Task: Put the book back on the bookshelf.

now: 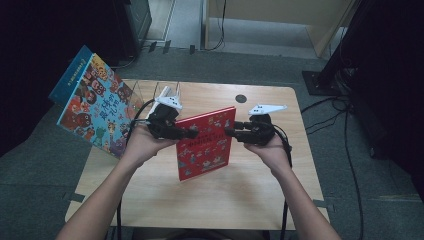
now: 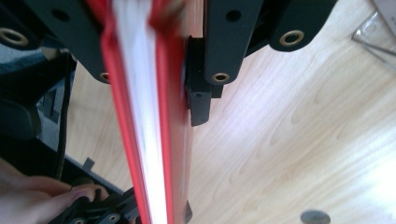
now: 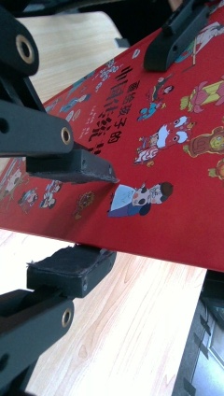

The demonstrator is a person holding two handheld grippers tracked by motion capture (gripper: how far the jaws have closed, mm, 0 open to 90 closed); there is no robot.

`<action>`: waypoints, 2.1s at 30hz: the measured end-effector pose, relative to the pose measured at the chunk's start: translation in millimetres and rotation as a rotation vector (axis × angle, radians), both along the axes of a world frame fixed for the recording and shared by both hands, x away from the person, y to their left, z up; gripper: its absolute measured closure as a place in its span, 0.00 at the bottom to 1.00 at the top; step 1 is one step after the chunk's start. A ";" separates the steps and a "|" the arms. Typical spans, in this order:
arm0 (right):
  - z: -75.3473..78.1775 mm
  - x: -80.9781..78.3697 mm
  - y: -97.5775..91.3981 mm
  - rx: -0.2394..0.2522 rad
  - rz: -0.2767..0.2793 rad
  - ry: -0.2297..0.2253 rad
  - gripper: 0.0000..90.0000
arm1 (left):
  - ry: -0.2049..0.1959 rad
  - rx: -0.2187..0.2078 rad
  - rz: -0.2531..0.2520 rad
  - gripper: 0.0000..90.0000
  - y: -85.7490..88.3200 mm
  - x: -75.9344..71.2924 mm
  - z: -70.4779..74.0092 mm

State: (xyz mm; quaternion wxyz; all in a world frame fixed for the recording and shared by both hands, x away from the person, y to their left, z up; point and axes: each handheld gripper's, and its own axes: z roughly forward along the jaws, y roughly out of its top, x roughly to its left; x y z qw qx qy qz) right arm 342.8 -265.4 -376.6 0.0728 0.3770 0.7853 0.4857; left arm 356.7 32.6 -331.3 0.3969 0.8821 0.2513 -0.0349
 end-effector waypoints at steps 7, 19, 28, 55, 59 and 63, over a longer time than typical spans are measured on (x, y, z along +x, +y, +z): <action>2.1 -2.1 10.6 0.013 0.053 -0.021 0.63 | 0.030 0.081 -0.033 0.86 -5.3 3.4 4.1; -2.0 -2.8 15.3 0.019 0.073 -0.025 0.60 | 0.175 0.266 -0.081 0.87 -26.0 22.7 7.6; -22.4 -9.9 0.8 0.054 0.060 -0.027 0.55 | 0.146 0.251 -0.043 0.89 -16.0 21.2 22.4; -100.5 -25.7 -1.5 -0.164 0.035 -0.051 0.49 | 0.148 0.215 0.105 0.89 62.4 0.5 47.4; -109.6 -24.2 -0.8 -0.187 0.019 -0.056 0.45 | 0.135 0.207 0.133 0.89 77.5 -3.3 48.6; -114.6 -22.1 1.1 -0.198 0.000 -0.045 0.44 | 0.140 0.188 0.173 0.89 94.6 -6.3 49.8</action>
